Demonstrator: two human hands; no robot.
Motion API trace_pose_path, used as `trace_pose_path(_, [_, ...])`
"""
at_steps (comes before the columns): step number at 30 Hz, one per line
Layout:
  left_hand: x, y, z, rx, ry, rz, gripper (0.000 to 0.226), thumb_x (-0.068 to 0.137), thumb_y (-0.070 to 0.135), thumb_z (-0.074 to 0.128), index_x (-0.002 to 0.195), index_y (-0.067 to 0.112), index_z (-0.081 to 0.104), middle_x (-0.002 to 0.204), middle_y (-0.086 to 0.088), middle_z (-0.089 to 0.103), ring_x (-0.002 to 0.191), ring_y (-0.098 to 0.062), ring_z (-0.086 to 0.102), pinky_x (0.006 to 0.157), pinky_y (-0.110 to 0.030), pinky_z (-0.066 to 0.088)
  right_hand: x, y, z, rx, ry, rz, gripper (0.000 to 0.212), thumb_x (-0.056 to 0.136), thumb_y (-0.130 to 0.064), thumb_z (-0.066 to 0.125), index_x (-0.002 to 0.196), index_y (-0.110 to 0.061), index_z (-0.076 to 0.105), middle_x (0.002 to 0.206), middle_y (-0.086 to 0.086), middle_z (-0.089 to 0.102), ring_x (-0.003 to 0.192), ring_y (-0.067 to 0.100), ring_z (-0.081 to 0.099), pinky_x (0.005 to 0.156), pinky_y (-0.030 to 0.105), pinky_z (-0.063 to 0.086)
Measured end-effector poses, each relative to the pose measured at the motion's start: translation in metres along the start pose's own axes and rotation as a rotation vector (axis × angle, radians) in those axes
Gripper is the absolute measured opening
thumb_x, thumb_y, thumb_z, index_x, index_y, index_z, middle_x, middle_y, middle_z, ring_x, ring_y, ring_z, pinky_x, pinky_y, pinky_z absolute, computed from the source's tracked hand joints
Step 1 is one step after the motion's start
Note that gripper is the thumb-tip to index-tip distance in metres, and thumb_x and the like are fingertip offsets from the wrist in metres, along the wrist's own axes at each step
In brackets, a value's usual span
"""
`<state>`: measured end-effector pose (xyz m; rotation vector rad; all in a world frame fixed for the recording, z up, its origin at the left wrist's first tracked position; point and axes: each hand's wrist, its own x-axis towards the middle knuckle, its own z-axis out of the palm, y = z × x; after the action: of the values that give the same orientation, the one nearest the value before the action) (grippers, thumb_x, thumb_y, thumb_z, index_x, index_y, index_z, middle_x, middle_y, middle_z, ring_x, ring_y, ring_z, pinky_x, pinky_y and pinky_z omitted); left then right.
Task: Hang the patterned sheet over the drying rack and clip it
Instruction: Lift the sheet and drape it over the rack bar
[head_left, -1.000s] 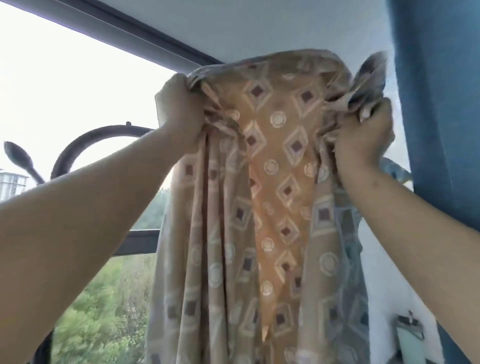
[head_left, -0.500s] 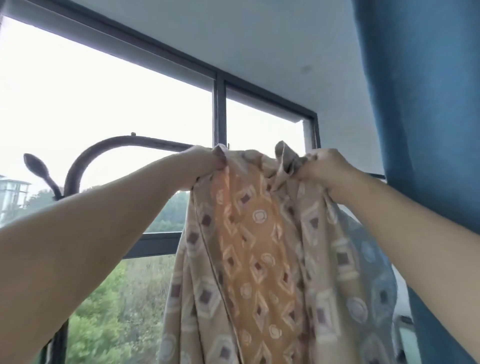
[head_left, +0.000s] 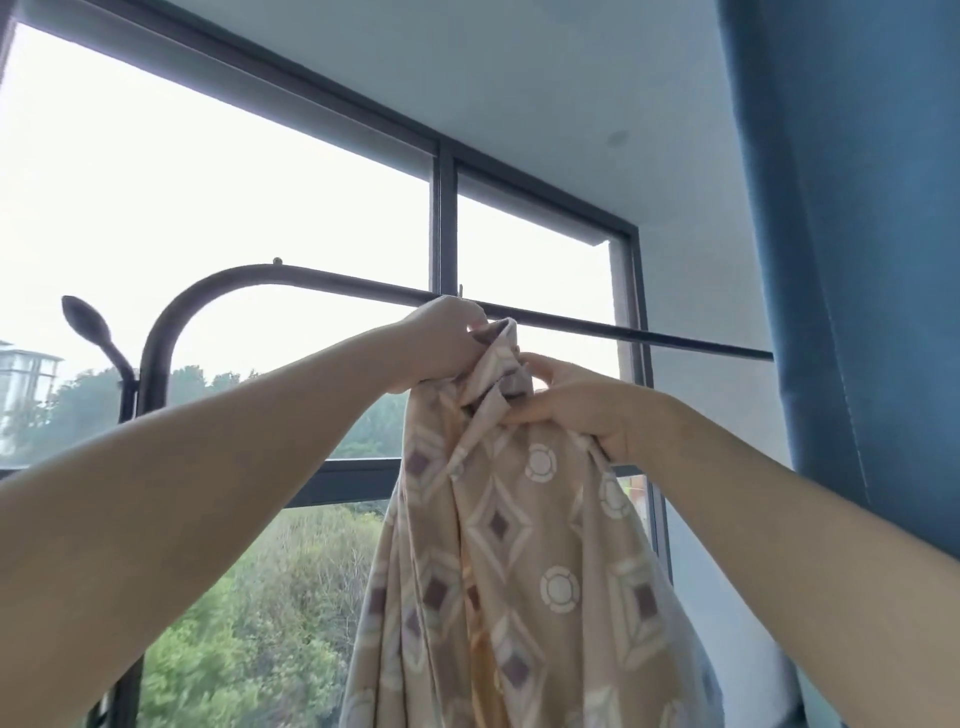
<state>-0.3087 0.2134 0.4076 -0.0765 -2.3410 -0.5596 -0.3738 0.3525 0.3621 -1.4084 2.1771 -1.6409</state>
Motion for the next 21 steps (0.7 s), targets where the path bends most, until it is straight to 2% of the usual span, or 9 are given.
trace_pose_path(2, [0.000,-0.003,0.000,0.014,0.015,-0.004,0.004,0.089,0.015,0.056,0.086,0.013,0.055,0.085,-0.005,0.055,0.067,-0.018,0.048,0.057,-0.028,0.044,0.005,0.001,0.004,-0.004,0.049,-0.012,0.028,0.080,-0.013,0.072,0.102,-0.024,0.058,0.088,0.005,0.070,0.074,0.018,0.068,0.068,0.029,0.058])
trace_pose_path(6, [-0.002,-0.012,-0.004,-0.025,-0.056,-0.065,0.025,0.085,0.020,0.064,0.106,0.013,0.050,0.099,-0.007,0.057,0.086,-0.023,0.057,0.075,-0.037,0.055,0.010,0.004,0.004,-0.016,0.197,-0.085,0.013,0.082,-0.008,0.069,0.088,-0.013,0.058,0.079,0.006,0.066,0.066,0.015,0.064,0.059,0.022,0.055])
trace_pose_path(7, [-0.005,-0.014,-0.005,-0.042,-0.084,-0.077,0.028,0.085,0.016,0.064,0.107,0.011,0.049,0.099,-0.007,0.056,0.084,-0.021,0.057,0.073,-0.034,0.055,0.011,0.005,0.003,-0.033,0.233,-0.106,0.012,0.082,-0.006,0.069,0.089,-0.009,0.059,0.079,0.008,0.065,0.066,0.016,0.063,0.060,0.024,0.054])
trace_pose_path(10, [-0.009,-0.025,-0.001,0.060,-0.160,-0.127,0.023,0.085,0.008,0.059,0.106,0.009,0.049,0.093,-0.005,0.054,0.072,-0.013,0.053,0.061,-0.021,0.050,0.014,0.009,-0.003,-0.073,0.358,-0.127,0.019,0.080,-0.006,0.070,0.096,0.000,0.061,0.084,0.014,0.064,0.072,0.022,0.062,0.068,0.030,0.053])
trace_pose_path(13, [-0.016,-0.045,0.025,0.145,-0.135,-0.190,0.007,0.092,0.014,0.052,0.086,0.014,0.049,0.078,-0.001,0.051,0.062,-0.009,0.047,0.048,-0.013,0.042,0.017,0.012,-0.004,-0.129,0.445,-0.148,0.013,0.078,-0.010,0.073,0.082,-0.008,0.061,0.076,0.007,0.063,0.070,0.019,0.060,0.067,0.029,0.052])
trace_pose_path(16, [-0.018,-0.059,0.046,0.240,-0.031,-0.179,0.032,0.100,0.028,0.037,0.072,0.014,0.045,0.068,0.000,0.050,0.055,-0.010,0.046,0.046,-0.016,0.042,0.021,0.014,-0.001,-0.176,0.498,-0.152,0.013,0.077,-0.012,0.074,0.078,-0.011,0.061,0.075,0.004,0.062,0.074,0.020,0.060,0.071,0.032,0.051])
trace_pose_path(17, [-0.019,-0.059,0.048,0.225,-0.072,-0.208,0.030,0.100,0.028,0.037,0.077,0.012,0.048,0.073,-0.002,0.054,0.057,-0.011,0.052,0.046,-0.018,0.046,0.022,0.016,-0.002,-0.183,0.511,-0.145,0.014,0.077,-0.012,0.074,0.076,-0.012,0.060,0.075,0.004,0.062,0.075,0.021,0.060,0.071,0.033,0.051])
trace_pose_path(19, [-0.025,-0.057,0.046,0.177,-0.307,-0.351,0.018,0.096,0.018,0.046,0.101,0.004,0.056,0.095,-0.008,0.063,0.067,-0.015,0.063,0.048,-0.022,0.054,0.022,0.022,-0.009,-0.181,0.565,-0.111,0.017,0.077,-0.011,0.074,0.072,-0.015,0.058,0.075,0.003,0.061,0.077,0.023,0.060,0.074,0.035,0.052])
trace_pose_path(21, [-0.033,-0.064,0.043,0.190,-0.439,-0.442,0.024,0.093,0.004,0.048,0.116,-0.002,0.054,0.102,-0.013,0.063,0.069,-0.016,0.064,0.051,-0.024,0.058,0.020,0.030,-0.021,-0.176,0.656,-0.064,0.018,0.078,-0.011,0.073,0.071,-0.016,0.057,0.076,0.005,0.062,0.080,0.026,0.061,0.079,0.039,0.054])
